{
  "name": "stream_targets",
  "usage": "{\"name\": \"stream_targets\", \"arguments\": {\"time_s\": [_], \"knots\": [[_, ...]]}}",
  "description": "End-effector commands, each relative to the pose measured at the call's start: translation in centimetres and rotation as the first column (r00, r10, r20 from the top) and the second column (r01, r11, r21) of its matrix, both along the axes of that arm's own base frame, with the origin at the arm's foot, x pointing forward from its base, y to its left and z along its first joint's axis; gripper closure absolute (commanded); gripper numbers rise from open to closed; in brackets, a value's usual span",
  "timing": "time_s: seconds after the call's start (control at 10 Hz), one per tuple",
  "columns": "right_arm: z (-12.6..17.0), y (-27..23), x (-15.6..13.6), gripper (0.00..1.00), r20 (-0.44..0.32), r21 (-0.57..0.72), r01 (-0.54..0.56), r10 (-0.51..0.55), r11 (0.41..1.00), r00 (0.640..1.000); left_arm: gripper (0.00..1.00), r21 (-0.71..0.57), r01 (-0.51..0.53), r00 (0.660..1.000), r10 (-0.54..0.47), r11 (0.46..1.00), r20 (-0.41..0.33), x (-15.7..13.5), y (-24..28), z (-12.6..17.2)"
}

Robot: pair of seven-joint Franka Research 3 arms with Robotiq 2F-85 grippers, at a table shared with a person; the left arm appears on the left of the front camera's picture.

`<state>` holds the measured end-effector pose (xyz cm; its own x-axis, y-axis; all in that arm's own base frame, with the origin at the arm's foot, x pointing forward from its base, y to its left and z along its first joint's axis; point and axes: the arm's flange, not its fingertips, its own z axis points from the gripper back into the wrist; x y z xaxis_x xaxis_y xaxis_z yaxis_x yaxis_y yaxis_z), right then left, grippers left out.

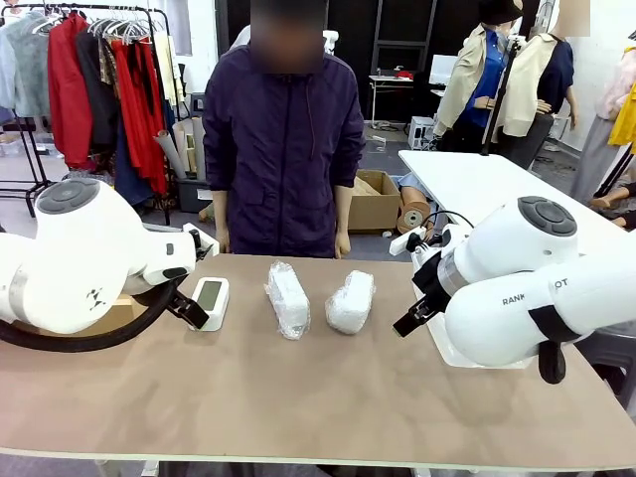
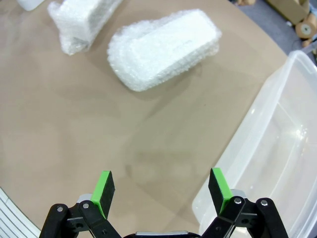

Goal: Separate and place wrapped and unwrapped clocks.
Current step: Pick up the Digital clock indicated by the person.

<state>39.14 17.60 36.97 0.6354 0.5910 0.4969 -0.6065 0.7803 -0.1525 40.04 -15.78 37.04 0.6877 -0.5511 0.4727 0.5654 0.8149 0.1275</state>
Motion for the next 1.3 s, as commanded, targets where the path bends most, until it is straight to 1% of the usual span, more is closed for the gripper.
{"name": "stream_targets", "arguments": {"time_s": [0.0, 0.2, 0.3, 0.4, 0.5, 0.6, 0.7, 0.8, 0.9, 1.0, 1.1, 1.2], "knots": [[1.5, -0.1, 0.0, 0.0, -0.026, 0.038, -0.099, 0.1, 0.994, 0.995, 0.0, -0.005, 0.086, 0.994, -0.087, 0.996, -0.065, -0.2, 0.4, 2.5], [3.5, -0.3, -0.3, 0.0, -0.046, 0.065, -0.204, 0.207, 0.977, 0.977, 0.0, -0.063, 0.204, 0.974, -0.209, 0.977, -0.085, -0.4, 0.5, 4.5], [4.9, -0.7, -0.4, 0.0, -0.059, 0.091, -0.287, 0.293, 0.954, 0.954, 0.0, -0.091, 0.288, 0.954, -0.294, 0.953, -0.058, -0.5, 0.8, 5.6], [6.1, -1.2, -0.3, 0.0, -0.066, 0.105, -0.337, 0.345, 0.936, 0.936, 0.0, -0.134, 0.357, 0.929, -0.367, 0.924, -0.053, -0.2, 1.6, 6.5], [7.0, -1.8, -0.1, 0.0, -0.06, 0.123, -0.407, 0.416, 0.905, 0.908, 0.0, -0.155, 0.415, 0.905, -0.424, 0.897, -0.035, 0.3, 2.3, 7.2], [7.8, -2.5, 0.3, 0.0, -0.044, 0.141, -0.462, 0.472, 0.876, 0.881, 0.0, -0.174, 0.481, 0.873, -0.488, 0.859, 0.0, 0.4, 2.7, 8.0], [8.7, -3.3, 0.8, 0.0, -0.008, 0.152, -0.547, 0.555, 0.823, 0.832, 0.0, -0.172, 0.575, 0.816, -0.577, 0.8, 0.047, 0.8, 3.2, 8.9], [9.3, -3.9, 1.3, 0.0, 0.027, 0.144, -0.574, 0.576, 0.806, 0.817, 0.0, -0.159, 0.644, 0.763, -0.643, 0.749, 0.064, 1.2, 3.5, 9.5], [9.8, -4.7, 2.0, 0.0, 0.063, 0.144, -0.617, 0.615, 0.774, 0.786, 0.0, -0.142, 0.691, 0.722, -0.689, 0.709, 0.069, 1.7, 3.7, 10.0], [10.0, -5.3, 2.7, 0.0, 0.092, 0.159, -0.636, 0.63, 0.755, 0.771, 0.0, -0.142, 0.726, 0.685, -0.726, 0.673, 0.065, 2.3, 3.9, 10.3], [10.1, -5.9, 3.3, 0.0, 0.119, 0.177, -0.654, 0.644, 0.735, 0.756, 0.0, -0.146, 0.729, 0.682, -0.729, 0.669, 0.067, 3.0, 4.0, 10.4], [9.9, -6.3, 3.9, 0.0, 0.154, 0.198, -0.63, 0.611, 0.751, 0.777, 0.0, -0.164, 0.708, 0.705, -0.701, 0.687, 0.107, 3.6, 3.9, 10.6]]}}
